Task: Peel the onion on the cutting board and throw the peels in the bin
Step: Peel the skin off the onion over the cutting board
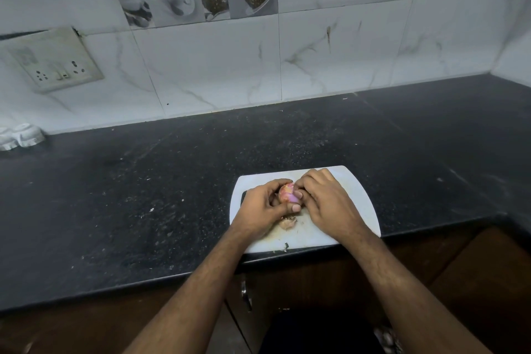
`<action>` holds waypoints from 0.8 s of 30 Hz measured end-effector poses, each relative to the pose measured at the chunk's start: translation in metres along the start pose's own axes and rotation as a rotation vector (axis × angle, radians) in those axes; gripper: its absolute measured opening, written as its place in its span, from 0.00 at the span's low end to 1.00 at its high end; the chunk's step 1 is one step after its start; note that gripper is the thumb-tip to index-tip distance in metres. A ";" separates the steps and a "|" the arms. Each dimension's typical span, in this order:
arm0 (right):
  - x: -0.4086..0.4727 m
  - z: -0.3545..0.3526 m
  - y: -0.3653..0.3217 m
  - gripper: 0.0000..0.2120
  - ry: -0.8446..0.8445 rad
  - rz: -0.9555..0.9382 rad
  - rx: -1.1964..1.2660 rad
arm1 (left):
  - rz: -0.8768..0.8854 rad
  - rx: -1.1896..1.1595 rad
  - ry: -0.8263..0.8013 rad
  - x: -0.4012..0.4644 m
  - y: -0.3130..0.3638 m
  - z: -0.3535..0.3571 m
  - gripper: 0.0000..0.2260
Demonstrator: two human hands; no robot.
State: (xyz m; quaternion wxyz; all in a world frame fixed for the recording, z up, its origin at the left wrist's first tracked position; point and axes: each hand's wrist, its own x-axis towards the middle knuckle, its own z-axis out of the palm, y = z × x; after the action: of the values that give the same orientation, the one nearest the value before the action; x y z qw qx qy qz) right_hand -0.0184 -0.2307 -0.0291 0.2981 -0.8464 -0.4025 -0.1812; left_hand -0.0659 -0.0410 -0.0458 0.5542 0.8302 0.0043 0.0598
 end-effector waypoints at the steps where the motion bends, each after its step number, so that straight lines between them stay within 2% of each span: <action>1: 0.000 0.000 0.001 0.05 -0.022 0.007 0.002 | 0.000 0.000 -0.006 0.000 0.000 0.000 0.24; 5: 0.002 0.000 0.003 0.09 -0.069 0.029 0.030 | -0.020 -0.038 -0.018 0.003 -0.002 0.002 0.25; 13: 0.000 0.001 0.007 0.09 -0.091 0.116 0.239 | -0.119 -0.227 0.050 0.003 0.004 -0.001 0.18; 17: 0.001 -0.002 0.002 0.14 -0.020 0.241 0.255 | -0.118 -0.204 0.072 0.002 0.002 -0.001 0.25; 20: 0.001 -0.003 0.001 0.11 0.041 0.310 0.237 | -0.119 -0.127 0.105 0.002 0.001 -0.002 0.31; 22: 0.003 -0.003 0.002 0.06 -0.012 0.339 0.242 | -0.110 -0.099 0.122 0.003 -0.002 -0.002 0.34; 24: 0.004 -0.003 0.001 0.12 -0.076 0.350 0.244 | -0.086 -0.075 0.132 0.002 -0.002 -0.001 0.35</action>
State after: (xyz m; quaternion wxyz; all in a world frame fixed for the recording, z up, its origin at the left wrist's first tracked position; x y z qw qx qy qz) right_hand -0.0153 -0.2306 -0.0252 0.4100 -0.8671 -0.2794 -0.0447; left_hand -0.0642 -0.0390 -0.0465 0.5857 0.8020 0.0745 0.0907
